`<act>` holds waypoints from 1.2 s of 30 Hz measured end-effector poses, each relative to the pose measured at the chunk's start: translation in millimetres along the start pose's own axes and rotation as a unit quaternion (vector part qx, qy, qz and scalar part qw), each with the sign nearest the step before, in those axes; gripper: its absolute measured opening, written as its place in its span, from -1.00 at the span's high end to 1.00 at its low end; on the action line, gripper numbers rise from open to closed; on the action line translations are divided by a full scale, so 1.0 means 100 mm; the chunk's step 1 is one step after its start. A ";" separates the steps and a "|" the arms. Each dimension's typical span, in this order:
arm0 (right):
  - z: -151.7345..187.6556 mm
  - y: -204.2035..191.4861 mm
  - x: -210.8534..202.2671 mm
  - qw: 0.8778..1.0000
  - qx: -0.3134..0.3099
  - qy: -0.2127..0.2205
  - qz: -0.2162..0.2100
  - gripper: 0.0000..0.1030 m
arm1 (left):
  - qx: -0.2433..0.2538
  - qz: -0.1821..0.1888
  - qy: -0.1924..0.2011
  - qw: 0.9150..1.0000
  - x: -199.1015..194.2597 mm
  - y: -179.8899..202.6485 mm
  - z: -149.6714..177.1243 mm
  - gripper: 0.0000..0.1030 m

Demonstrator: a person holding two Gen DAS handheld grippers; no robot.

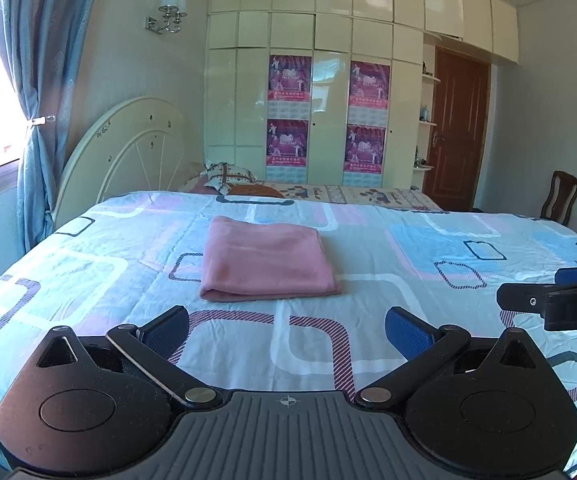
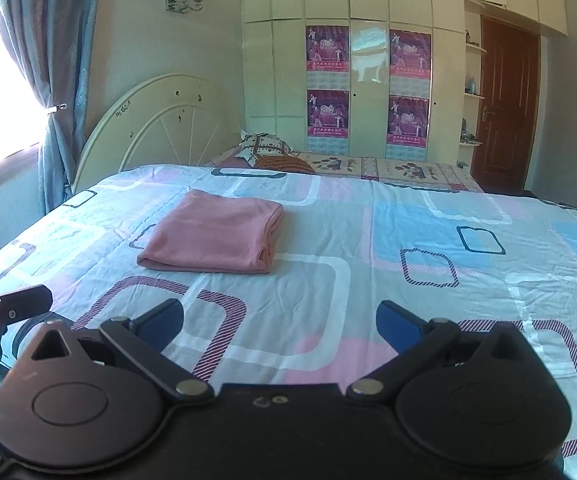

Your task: Fold small clothes

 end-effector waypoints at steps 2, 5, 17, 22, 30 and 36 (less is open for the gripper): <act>0.00 0.00 0.00 1.000 0.000 0.000 0.000 -0.99 | 0.000 0.000 0.000 1.000 0.00 0.00 0.00 -1.00; -0.01 0.00 0.00 1.000 0.000 -0.001 0.000 -0.99 | 0.000 0.000 0.001 1.000 0.01 0.00 0.00 -1.00; -0.02 0.00 0.02 1.000 -0.002 0.000 0.006 -0.99 | -0.001 0.003 0.002 1.000 0.03 0.00 -0.01 -1.00; -0.02 0.00 0.02 1.000 -0.001 -0.001 0.005 -0.99 | 0.002 0.004 0.002 1.000 0.04 -0.01 -0.02 -1.00; -0.03 -0.01 0.02 1.000 -0.004 0.000 0.006 -0.99 | 0.000 0.002 0.001 1.000 0.06 -0.02 -0.03 -1.00; -0.04 -0.02 0.03 1.000 -0.005 0.000 0.006 -0.99 | -0.001 -0.005 0.003 1.000 0.08 -0.03 -0.03 -1.00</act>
Point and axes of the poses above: each gripper's, at about its wrist camera, not at the fingertips, and x roughly the way its jaws point, y to its right, z to its underside, the point moved 2 cm from there along x, roughly the way its jaws point, and after that the axes turned 4 degrees about -z, right-handed, at the moved point
